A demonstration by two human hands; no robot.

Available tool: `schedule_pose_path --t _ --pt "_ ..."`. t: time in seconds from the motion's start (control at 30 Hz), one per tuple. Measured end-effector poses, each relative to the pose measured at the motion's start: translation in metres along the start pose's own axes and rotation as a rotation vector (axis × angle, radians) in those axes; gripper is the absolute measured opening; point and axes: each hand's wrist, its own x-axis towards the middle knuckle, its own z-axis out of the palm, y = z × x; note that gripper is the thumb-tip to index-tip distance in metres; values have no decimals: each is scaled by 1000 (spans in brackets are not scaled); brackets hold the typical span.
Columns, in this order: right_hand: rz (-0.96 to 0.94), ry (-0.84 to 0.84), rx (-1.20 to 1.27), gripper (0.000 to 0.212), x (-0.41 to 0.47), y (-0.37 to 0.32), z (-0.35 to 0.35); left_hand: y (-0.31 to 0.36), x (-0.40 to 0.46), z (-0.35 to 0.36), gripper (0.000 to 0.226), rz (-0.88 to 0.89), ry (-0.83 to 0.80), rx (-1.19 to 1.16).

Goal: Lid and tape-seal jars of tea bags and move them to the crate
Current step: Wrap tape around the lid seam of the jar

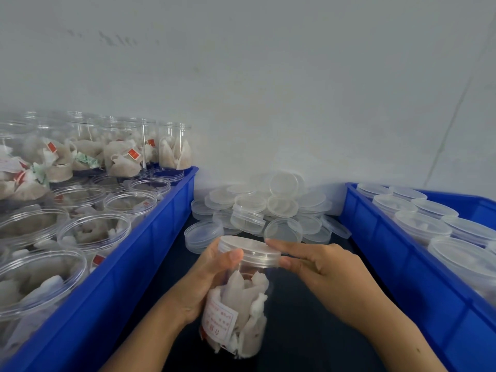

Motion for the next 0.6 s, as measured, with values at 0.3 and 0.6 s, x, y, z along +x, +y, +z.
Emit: schedule_pose_path --t 0.3,0.6 --pt "42 -10 83 38 0 5 -3 -7 5 2 118 83 149 -69" --pt "27 -10 62 40 4 3 5 -5 2 2 112 64 89 -86"
